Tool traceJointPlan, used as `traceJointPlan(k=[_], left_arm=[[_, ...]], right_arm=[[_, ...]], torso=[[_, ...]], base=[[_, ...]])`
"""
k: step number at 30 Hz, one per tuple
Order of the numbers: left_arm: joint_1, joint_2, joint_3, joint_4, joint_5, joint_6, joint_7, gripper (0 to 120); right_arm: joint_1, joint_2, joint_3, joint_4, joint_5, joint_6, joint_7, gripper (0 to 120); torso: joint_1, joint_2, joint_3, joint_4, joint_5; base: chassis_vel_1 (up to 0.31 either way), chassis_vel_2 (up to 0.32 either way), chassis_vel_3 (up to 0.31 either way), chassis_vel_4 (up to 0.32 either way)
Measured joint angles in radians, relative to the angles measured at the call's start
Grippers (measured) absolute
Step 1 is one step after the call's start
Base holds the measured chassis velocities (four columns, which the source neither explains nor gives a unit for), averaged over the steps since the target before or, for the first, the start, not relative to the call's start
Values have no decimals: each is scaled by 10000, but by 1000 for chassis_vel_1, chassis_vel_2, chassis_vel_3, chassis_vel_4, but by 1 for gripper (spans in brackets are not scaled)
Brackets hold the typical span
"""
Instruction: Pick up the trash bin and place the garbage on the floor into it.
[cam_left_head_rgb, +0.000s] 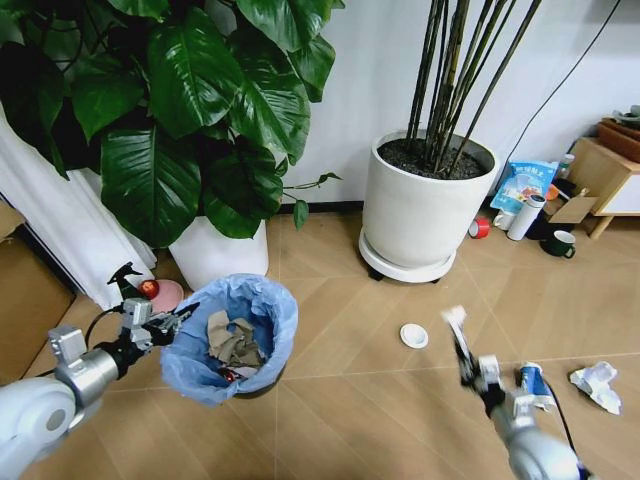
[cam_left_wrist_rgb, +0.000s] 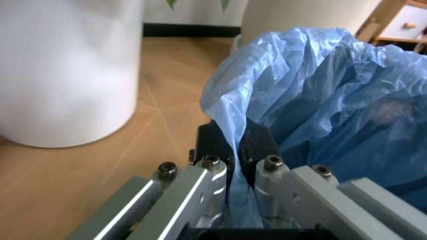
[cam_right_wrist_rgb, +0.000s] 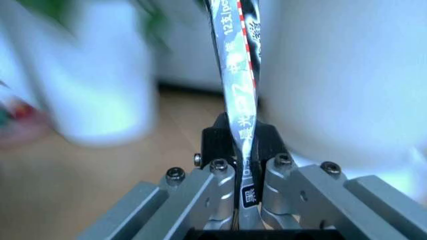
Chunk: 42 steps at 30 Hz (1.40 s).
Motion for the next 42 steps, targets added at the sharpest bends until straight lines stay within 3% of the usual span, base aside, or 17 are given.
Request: traceJointPlan(k=[2,8,11,14,20,32,42], left_arm=[[-34,10,68,16,-18,-19,3,0],[-677,32,955,405,-84,-206,197,0],[-1023,-33,1293,571,-132,-245,257,0],[-1078,-44,1344,603,-137,-252,260,0],[-1651,-136,1720,913,-204,-269,278,0],[-1997,-201,1755,993,-380,-250,219,0],[-1773,-150,1585,825,-526,-211,209,0]], right_arm=[[224,5,-139,62,64,38,-100,0],[3362,517,-2485,319,1325,517,-1510,0],[4286,763,-3305,176,1852,645,-2112,0],[4450,807,-3435,131,1930,671,-2217,0],[6495,1777,-5141,-936,2665,978,-3646,0],[7365,3055,-6593,-1884,3044,980,-4280,0],[7283,3052,-6847,-2315,2718,967,-4406,4]], torso=[[0,0,0,-1,0],[1,0,0,4,-7],[1,-1,0,0,-1],[1,0,0,0,-1],[1,0,0,0,-5],[1,0,-1,1,-4],[0,1,-2,-3,-5]], base=[[0,0,0,0],[0,0,0,0],[0,0,0,0],[0,0,0,0],[0,0,0,0],[0,0,0,0],[0,0,0,0]])
